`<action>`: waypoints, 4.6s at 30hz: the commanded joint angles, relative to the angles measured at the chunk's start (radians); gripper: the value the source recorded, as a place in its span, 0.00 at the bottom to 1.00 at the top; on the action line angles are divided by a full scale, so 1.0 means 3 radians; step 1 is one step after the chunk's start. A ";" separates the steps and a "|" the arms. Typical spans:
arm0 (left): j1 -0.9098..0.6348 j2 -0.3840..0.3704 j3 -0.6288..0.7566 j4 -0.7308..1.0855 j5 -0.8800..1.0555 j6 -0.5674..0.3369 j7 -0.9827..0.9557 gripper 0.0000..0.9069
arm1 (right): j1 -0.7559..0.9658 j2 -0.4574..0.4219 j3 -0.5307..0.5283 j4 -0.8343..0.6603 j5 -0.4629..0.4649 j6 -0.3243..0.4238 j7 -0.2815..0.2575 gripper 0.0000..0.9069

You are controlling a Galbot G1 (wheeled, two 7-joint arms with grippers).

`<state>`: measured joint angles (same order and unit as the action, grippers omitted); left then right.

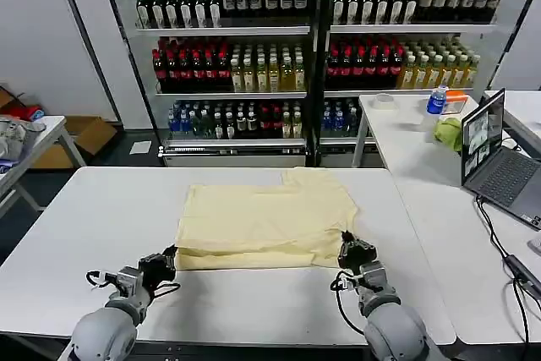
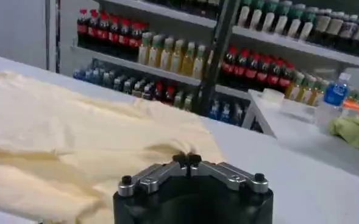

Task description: Fold and organize the clothes.

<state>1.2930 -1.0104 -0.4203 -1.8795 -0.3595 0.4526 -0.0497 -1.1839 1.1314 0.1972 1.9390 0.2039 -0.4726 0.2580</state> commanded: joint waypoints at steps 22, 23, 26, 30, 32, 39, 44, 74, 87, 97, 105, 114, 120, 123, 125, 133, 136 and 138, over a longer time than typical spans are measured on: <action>0.0512 -0.0090 -0.0307 -0.0274 -0.0211 0.0029 -0.0049 1.00 | -0.0706 0.0010 0.0502 0.0434 0.0075 0.0008 -0.0008 1.00; 0.0493 -0.0091 -0.0303 -0.0252 -0.0237 0.0040 -0.0054 1.00 | -0.0710 0.0013 0.0507 0.0425 0.0079 0.0003 -0.0004 1.00; 0.0424 -0.0091 -0.0287 -0.0193 -0.0330 0.0071 -0.0078 1.00 | -0.0705 0.0042 0.0517 0.0372 0.0086 -0.0027 0.0060 1.00; 0.0364 -0.0088 -0.0267 -0.0162 -0.0382 0.0089 -0.0092 1.00 | -0.0693 0.0062 0.0499 0.0316 0.0135 -0.0065 0.0102 1.00; 0.0350 -0.0089 -0.0258 -0.0146 -0.0396 0.0085 -0.0093 0.81 | -0.0684 0.0072 0.0487 0.0294 0.0191 -0.0086 0.0102 1.00; 0.0279 -0.0123 -0.0207 -0.0071 -0.0438 0.0020 -0.0066 0.01 | -0.0628 0.0106 0.0448 0.0213 0.0425 -0.0138 0.0141 0.33; 0.0244 -0.0144 -0.0186 -0.0044 -0.0435 0.0008 -0.0049 0.01 | -0.0617 0.0111 0.0435 0.0215 0.0438 -0.0113 0.0128 0.00; 0.0468 -0.0112 -0.0274 -0.0234 -0.0438 -0.0014 -0.0017 0.02 | -0.0847 0.0068 0.0547 0.0435 0.0419 -0.0087 0.0118 0.00; 0.1013 -0.0150 -0.0421 -0.0655 -0.0381 -0.0016 -0.0001 0.02 | -0.1424 0.0028 0.0742 0.0829 0.0278 -0.0092 0.0057 0.00; 0.1393 -0.0138 -0.0505 -0.0908 -0.0332 0.0007 -0.0019 0.02 | -0.1983 -0.0016 0.0974 0.1174 0.0102 -0.0122 -0.0103 0.00; 0.1617 -0.0107 -0.0580 -0.0989 -0.0332 0.0022 -0.0022 0.01 | -0.2318 -0.0042 0.1102 0.1382 0.0058 -0.0182 -0.0138 0.00; 0.1897 -0.0077 -0.0705 -0.1169 -0.0333 0.0031 -0.0015 0.01 | -0.2650 -0.0029 0.1169 0.1622 -0.0098 -0.0219 -0.0164 0.00; 0.2047 -0.0060 -0.0796 -0.1211 -0.0335 0.0026 -0.0005 0.01 | -0.2717 -0.0026 0.1184 0.1670 -0.0176 -0.0254 -0.0192 0.00; 0.2085 -0.0064 -0.0800 -0.1247 -0.0322 0.0050 0.0007 0.02 | -0.2696 -0.0001 0.1162 0.1690 -0.0209 -0.0349 -0.0176 0.34; 0.2099 -0.0070 -0.0797 -0.1284 -0.0317 0.0091 0.0007 0.56 | -0.2681 0.0006 0.1160 0.1709 -0.0202 -0.0319 -0.0184 1.00; 0.1888 -0.0016 -0.0897 -0.1348 -0.0354 0.0106 -0.0054 1.00 | -0.2402 -0.0070 0.1301 0.1790 0.0025 -0.0186 -0.0152 1.00; 0.1687 0.0070 -0.0949 -0.1251 -0.0490 0.0081 -0.0123 1.00 | -0.2182 -0.0144 0.1342 0.1742 0.0187 -0.0200 -0.0098 1.00; 0.1557 0.0122 -0.0934 -0.1176 -0.0556 0.0043 -0.0173 1.00 | -0.1983 -0.0175 0.1332 0.1658 0.0261 -0.0199 -0.0055 1.00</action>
<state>1.8623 -1.0153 -0.6782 -2.2638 -0.4686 0.4771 -0.0693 -1.8984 1.1049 0.5729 2.4531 0.2062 -0.5422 0.2214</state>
